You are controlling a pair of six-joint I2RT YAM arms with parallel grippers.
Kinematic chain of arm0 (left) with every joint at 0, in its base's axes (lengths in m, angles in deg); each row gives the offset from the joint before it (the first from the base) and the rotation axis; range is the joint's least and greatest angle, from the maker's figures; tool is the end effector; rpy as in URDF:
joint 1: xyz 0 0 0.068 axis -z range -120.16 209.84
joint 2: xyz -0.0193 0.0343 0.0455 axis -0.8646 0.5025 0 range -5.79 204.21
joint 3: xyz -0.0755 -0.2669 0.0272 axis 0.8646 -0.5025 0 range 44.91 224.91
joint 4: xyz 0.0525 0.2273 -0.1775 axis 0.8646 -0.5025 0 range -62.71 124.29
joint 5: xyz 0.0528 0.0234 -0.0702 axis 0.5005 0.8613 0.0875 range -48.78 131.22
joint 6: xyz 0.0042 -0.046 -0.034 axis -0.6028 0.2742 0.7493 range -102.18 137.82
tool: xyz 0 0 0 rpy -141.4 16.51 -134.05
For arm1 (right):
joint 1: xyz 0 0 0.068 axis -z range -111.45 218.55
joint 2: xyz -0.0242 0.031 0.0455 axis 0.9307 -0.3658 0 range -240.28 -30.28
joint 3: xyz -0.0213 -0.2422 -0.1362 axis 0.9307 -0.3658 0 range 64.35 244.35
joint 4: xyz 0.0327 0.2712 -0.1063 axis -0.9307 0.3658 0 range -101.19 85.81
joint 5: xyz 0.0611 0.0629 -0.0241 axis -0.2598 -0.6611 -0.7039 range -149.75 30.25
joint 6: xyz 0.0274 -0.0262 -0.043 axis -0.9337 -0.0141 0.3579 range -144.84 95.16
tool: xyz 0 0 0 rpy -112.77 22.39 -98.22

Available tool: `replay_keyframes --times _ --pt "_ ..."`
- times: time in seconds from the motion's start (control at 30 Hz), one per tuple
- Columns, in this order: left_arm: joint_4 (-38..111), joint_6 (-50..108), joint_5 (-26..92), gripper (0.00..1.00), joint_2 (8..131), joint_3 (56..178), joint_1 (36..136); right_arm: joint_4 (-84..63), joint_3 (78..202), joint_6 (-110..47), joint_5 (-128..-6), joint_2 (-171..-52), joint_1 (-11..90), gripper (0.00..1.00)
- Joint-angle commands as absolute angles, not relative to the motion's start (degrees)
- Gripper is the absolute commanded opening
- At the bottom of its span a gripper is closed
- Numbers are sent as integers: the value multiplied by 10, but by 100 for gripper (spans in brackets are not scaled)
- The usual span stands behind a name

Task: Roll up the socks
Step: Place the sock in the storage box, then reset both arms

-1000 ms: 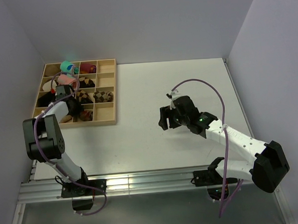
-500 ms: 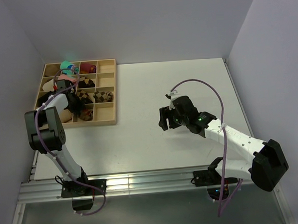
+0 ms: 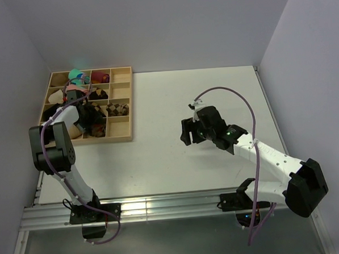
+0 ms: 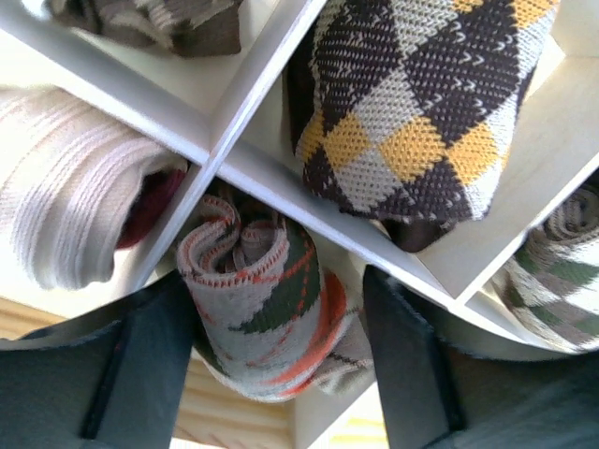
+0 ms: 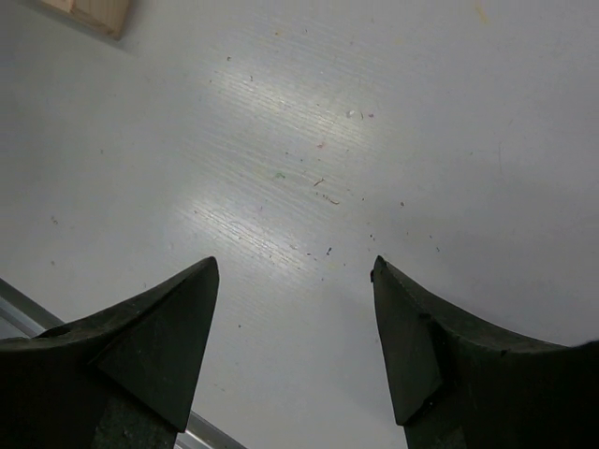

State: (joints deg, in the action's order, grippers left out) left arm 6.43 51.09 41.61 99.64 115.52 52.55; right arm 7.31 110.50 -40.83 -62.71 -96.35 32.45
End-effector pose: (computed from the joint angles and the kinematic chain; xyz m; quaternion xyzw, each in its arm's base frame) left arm 0.4040 0.0520 0.1622 -0.3376 0.9112 -0.0499 0.2309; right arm 0.2271 0.1681 0.2507 -0.1682 0.8843 0.2118 0.3805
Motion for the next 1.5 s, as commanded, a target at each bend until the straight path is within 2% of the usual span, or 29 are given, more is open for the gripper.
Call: replay_keyframes --times 0.0,0.13,0.2,0.27,0.3,0.4,0.6,0.7,0.73,0.9,1.17,1.47 --pt "32 531 421 74 957 1180 522 75 1136 -393 -621 -948 330 74" --pt "5 541 421 80 930 1190 524 83 1139 -392 -615 -936 330 74" --pt "-14 552 424 92 911 1195 525 88 1143 -395 -603 -929 330 74" --pt "-23 556 419 93 891 1199 525 100 1150 -400 -571 -914 330 74" --pt "-29 560 419 99 881 1200 525 104 1154 -401 -560 -907 331 74" --pt "-50 561 421 99 827 1208 525 125 1173 -406 -518 -874 330 75" --pt "-119 543 454 100 674 1256 525 211 1267 -427 -415 -806 330 84" --pt "-121 532 493 100 585 1272 525 253 1317 -433 -348 -777 330 92" --pt "-120 529 504 99 561 1274 525 264 1335 -430 -332 -753 330 99" --pt "-147 531 584 99 444 1306 525 267 1362 -401 -274 -676 331 100" --pt "-184 546 684 100 336 1324 551 194 1339 -312 -237 -533 330 100" --pt "-161 529 725 100 200 1267 559 187 1321 -270 -205 -498 330 100"
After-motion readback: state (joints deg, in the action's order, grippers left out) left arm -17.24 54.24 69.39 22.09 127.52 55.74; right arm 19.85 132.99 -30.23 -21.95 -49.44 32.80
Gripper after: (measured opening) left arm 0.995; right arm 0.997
